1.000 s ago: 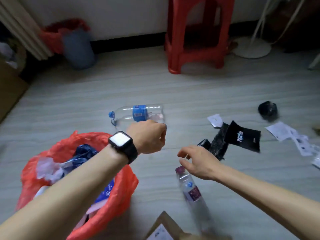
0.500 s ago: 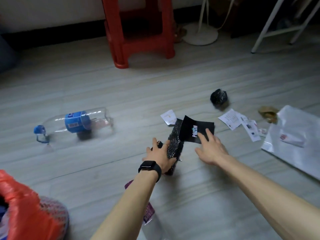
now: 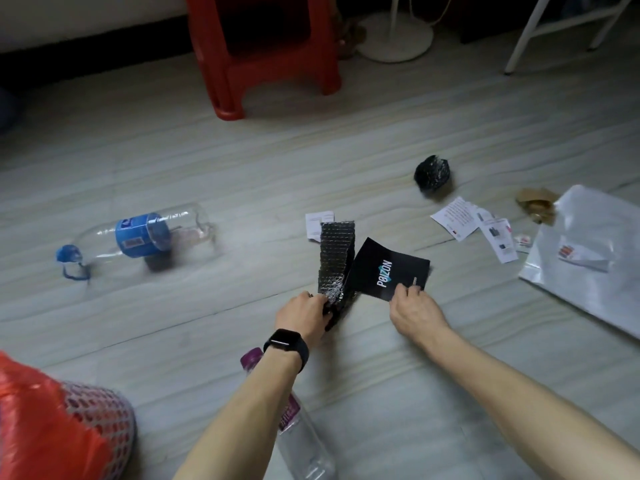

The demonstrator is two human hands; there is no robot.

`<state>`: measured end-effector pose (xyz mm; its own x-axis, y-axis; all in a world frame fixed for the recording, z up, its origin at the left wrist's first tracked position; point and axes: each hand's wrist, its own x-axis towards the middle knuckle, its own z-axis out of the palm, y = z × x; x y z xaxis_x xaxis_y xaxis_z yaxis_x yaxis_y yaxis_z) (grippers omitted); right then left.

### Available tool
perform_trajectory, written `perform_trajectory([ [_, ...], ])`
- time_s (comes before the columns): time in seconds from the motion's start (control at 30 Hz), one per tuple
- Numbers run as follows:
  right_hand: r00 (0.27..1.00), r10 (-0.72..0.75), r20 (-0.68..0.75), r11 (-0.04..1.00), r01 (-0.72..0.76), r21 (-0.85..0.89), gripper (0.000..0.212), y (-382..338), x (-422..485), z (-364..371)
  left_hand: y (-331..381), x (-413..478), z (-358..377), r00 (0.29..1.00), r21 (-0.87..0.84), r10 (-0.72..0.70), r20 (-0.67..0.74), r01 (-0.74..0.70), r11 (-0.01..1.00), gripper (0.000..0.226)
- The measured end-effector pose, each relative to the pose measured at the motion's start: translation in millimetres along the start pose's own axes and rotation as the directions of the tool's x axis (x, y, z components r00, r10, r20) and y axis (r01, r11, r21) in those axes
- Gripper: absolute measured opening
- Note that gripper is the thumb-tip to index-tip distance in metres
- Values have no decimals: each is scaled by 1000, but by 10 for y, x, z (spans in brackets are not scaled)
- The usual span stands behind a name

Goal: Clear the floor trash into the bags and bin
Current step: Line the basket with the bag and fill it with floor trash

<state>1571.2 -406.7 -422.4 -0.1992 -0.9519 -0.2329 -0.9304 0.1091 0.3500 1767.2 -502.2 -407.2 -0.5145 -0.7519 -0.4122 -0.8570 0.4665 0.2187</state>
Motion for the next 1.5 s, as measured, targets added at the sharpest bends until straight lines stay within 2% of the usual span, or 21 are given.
perform_trajectory([
  [0.07, 999, 0, -33, 999, -2, -44, 36, -59, -92, 34, -23, -36, -64, 998, 7, 55, -36, -55, 998, 28],
  [0.1, 997, -12, -70, 999, 8, -50, 36, -87, -122, 42, -45, -56, -104, 995, 7, 81, -59, -81, 997, 28],
  [0.23, 985, -41, -165, 995, 55, 82, 19, -61, -200, -115, -166, -191, -360, 979, -13, 145, -146, -148, 989, 26],
  [0.3, 982, 1, -186, 987, 29, 158, 8, -29, -271, -288, -265, -266, -547, 971, -38, 140, -191, -150, 988, 24],
  [0.4, 990, 50, -132, 981, -24, 193, 10, 17, -274, -547, -435, -388, -866, 948, -51, 149, -282, -170, 984, 26],
  [0.47, 983, 116, -143, 958, -73, 277, 10, 51, -215, -756, -562, -497, -1115, 927, -64, 150, -344, -182, 981, 26],
  [0.53, 972, 154, -177, 892, -60, 447, 16, 64, -134, -1029, -695, -613, -1373, 896, -70, 152, -417, -198, 978, 24],
  [0.63, 969, 146, -198, 683, 46, 729, 12, -14, -70, -1536, -959, -883, -1789, 835, -94, 133, -534, -215, 972, 20],
  [0.7, 965, 141, -222, 558, 108, 823, 9, -127, -49, -1838, -1176, -1099, -2067, 800, -70, 129, -586, -209, 975, 20],
  [0.83, 959, 97, -266, 422, 202, 884, 11, -555, -78, -2367, -1683, -1736, -2572, 731, 36, 125, -671, -136, 990, 23],
  [0.93, 939, -5, -345, 329, 327, 886, 11, -1139, -165, -2816, -2177, -2473, -2766, 683, 110, 76, -726, 7, 994, 25],
  [1.0, 915, -59, -398, 279, 398, 874, 11, -1369, -260, -2984, -2342, -2781, -2722, 687, 183, 88, -722, 66, 981, 25],
  [1.07, 874, -121, -470, 237, 485, 842, 9, -1664, -365, -3157, -2511, -3104, -2599, 732, 265, 78, -677, 143, 954, 26],
  [1.17, 785, -223, -578, 189, 616, 765, 8, -2097, -526, -3382, -2710, -3519, -2368, 768, 386, 77, -636, 230, 893, 22],
  [1.23, 721, -281, -634, 203, 690, 695, 7, -2325, -613, -3457, -2816, -3733, -2198, 816, 424, 7, -579, 293, 857, 24],
  [1.3, 676, -356, -646, 280, 736, 616, 15, -2511, -639, -3503, -2906, -3891, -2007, 868, 436, -79, -490, 322, 840, 29],
  [1.4, 672, -492, -553, 455, 740, 495, 26, -2742, -664, -3571, -2943, -3948, -1701, 931, 470, -180, -317, 319, 823, 31],
  [1.5, 659, -568, -494, 545, 750, 374, 24, -3007, -746, -3603, -2997, -3889, -1420, 931, 373, -303, -204, 360, 855, 28],
])
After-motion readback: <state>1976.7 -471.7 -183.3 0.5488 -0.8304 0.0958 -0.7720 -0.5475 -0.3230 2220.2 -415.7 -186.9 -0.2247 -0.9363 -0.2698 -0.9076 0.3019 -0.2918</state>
